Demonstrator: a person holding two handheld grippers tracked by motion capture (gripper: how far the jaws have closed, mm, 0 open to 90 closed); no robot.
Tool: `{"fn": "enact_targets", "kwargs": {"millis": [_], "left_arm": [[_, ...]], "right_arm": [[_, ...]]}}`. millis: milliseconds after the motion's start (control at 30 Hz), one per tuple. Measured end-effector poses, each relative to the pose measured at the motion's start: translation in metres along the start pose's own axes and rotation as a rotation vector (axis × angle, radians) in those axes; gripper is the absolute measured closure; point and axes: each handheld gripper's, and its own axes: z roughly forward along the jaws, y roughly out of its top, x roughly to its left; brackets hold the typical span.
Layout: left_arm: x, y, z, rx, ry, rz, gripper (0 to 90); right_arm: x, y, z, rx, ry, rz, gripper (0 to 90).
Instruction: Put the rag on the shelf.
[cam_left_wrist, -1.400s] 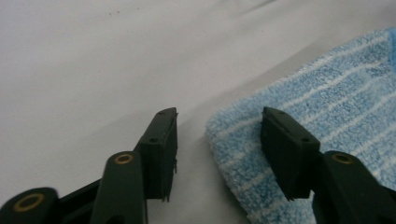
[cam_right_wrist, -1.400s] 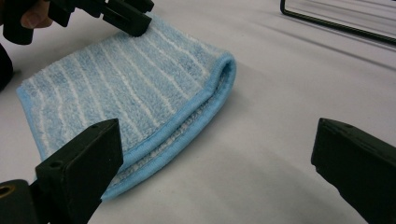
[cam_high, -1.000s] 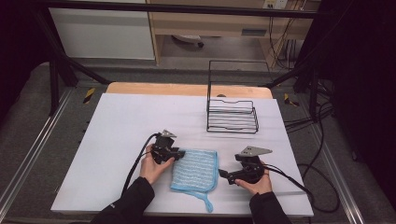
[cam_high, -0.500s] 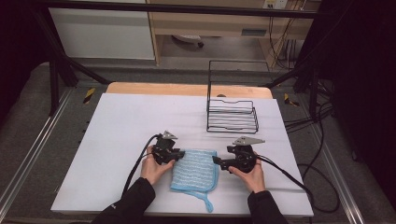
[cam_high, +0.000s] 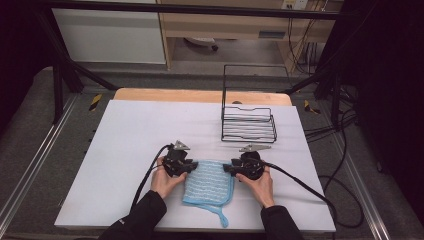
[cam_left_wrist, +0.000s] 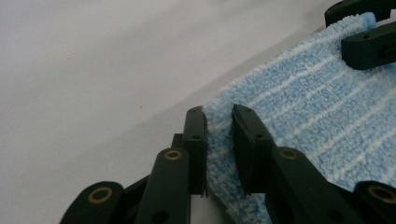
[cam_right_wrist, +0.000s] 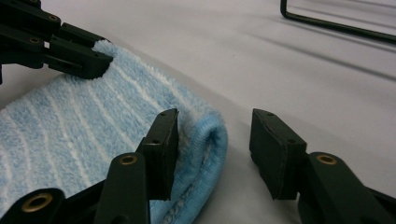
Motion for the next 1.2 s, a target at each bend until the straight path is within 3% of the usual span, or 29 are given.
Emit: {"fn": "enact_targets", "kwargs": {"millis": [300, 633, 933, 1200], "left_arm": [[0.0009, -0.0001, 0.0000, -0.002, -0.008, 0.009, 75.4], [0.0022, -0.0003, 0.0001, -0.006, -0.025, 0.005, 76.2], [0.0053, 0.0002, -0.0016, -0.011, -0.048, -0.025, 80.6], [0.0064, 0.0016, -0.0086, -0.026, -0.059, -0.037, 81.4]], "right_arm": [[0.0019, -0.0022, 0.0030, 0.013, 0.039, 0.029, 68.4], [0.0025, -0.0017, 0.0031, 0.033, 0.063, 0.083, 78.2], [0.0025, -0.0004, 0.0011, 0.031, 0.063, 0.116, 81.7], [0.0034, 0.0011, -0.0040, 0.010, 0.077, 0.100, 82.0]]}}
